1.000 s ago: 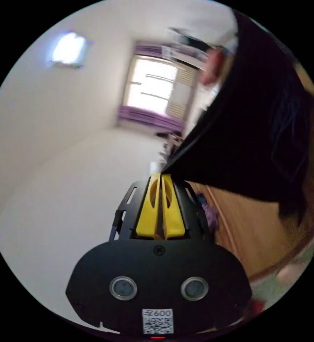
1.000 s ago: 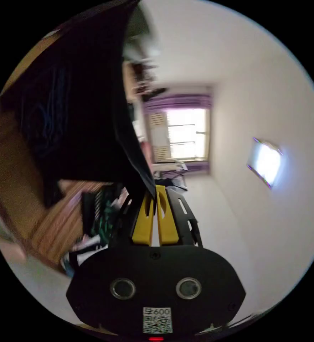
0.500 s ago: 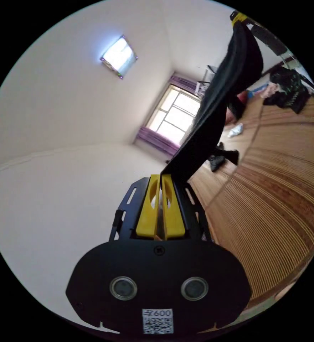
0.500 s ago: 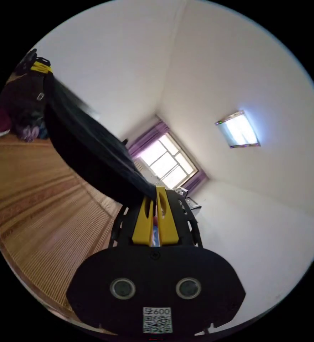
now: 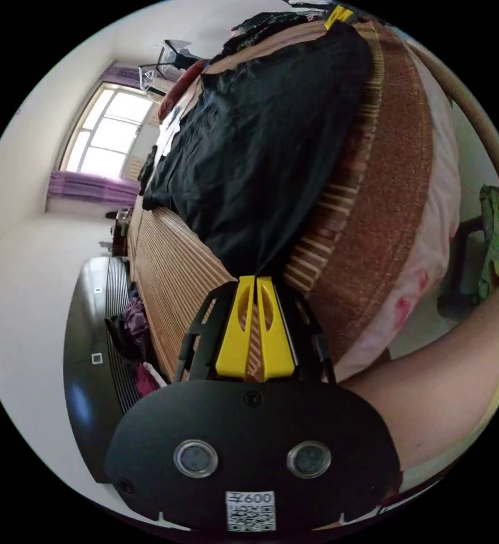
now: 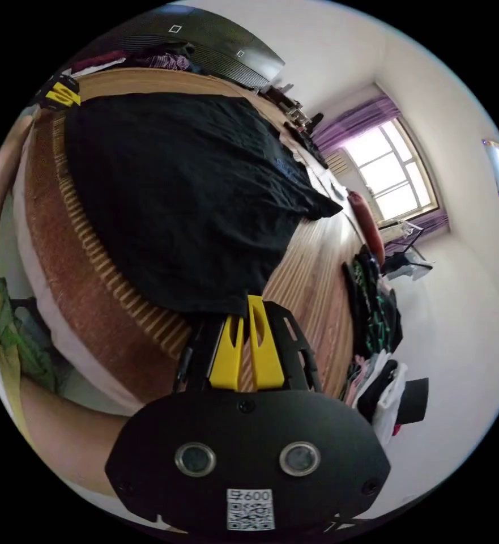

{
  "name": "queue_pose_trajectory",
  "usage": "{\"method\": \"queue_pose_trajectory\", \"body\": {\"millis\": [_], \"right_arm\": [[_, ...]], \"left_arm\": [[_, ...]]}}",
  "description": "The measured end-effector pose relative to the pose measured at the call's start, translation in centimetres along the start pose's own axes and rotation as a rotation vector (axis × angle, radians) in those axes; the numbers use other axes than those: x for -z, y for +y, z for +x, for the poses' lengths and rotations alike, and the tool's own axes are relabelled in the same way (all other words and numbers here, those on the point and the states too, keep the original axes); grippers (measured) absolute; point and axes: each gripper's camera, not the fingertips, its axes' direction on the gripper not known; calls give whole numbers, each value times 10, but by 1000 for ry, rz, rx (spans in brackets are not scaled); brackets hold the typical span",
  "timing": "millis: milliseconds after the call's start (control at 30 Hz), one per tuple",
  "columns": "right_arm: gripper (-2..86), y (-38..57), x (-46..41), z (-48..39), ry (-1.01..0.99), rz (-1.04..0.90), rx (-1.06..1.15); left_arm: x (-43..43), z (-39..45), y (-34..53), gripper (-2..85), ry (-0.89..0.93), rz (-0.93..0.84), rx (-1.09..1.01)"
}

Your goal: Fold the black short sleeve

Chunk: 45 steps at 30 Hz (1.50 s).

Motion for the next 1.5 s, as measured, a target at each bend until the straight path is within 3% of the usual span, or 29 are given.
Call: {"method": "queue_pose_trajectory", "body": {"millis": [400, 567, 700, 933, 1133, 1500], "right_arm": [[-8, 84, 65, 5, -68, 125, -106], [-8, 118, 77, -51, 69, 132, 185], [-8, 119, 92, -73, 141, 104, 281], [-8, 119, 135, -75, 94, 80, 194], [-8, 112, 168, -83, 97, 29, 135], [-8, 103, 218, -110, 272, 28, 271]], "left_arm": [[-9, -39, 40, 12, 10, 23, -8], [-20, -51, 61, 12, 97, 53, 55], [-31, -41, 63, 12, 27, 49, 48], [-43, -19, 63, 15, -101, 11, 84], [-45, -20, 75, 20, -89, 1, 226], [-40, -30, 73, 11, -46, -56, 303]]}}
